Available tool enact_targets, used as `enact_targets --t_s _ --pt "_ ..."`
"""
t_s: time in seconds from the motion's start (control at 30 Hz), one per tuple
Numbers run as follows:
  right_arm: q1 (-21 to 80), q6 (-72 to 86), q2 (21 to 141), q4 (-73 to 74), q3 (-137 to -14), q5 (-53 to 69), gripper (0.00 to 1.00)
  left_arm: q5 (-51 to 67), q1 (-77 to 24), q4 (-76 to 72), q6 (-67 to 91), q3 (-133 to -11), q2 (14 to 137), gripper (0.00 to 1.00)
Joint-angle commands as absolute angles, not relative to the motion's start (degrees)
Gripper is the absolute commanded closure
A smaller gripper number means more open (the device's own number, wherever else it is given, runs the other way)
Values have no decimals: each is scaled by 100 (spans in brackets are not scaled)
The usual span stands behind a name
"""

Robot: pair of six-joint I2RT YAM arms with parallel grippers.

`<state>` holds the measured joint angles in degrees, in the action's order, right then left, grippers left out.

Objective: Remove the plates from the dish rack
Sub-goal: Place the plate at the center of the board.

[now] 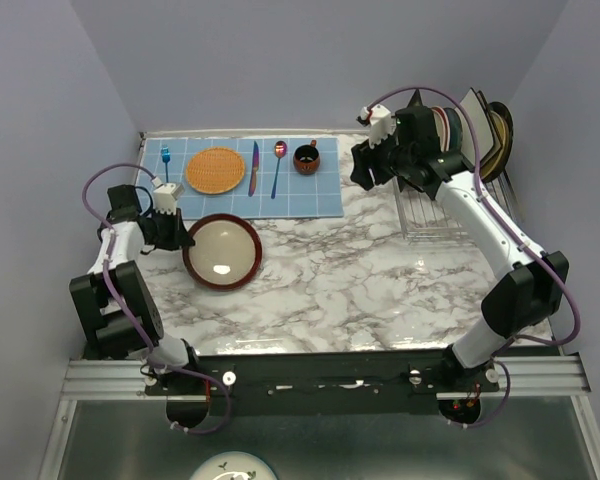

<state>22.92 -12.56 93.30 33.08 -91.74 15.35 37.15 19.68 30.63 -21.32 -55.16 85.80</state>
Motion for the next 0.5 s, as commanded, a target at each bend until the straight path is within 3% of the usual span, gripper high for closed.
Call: enact_targets --t_s 0.0,0.47 --pt "2329 -1354 9176 3120 -9035 1564 36 2356 2091 2408 -3234 -5203 8921 100" --pt "2320 -1389 9132 3067 -8903 1547 36 2084 2777 2206 -3919 -5247 9492 100"
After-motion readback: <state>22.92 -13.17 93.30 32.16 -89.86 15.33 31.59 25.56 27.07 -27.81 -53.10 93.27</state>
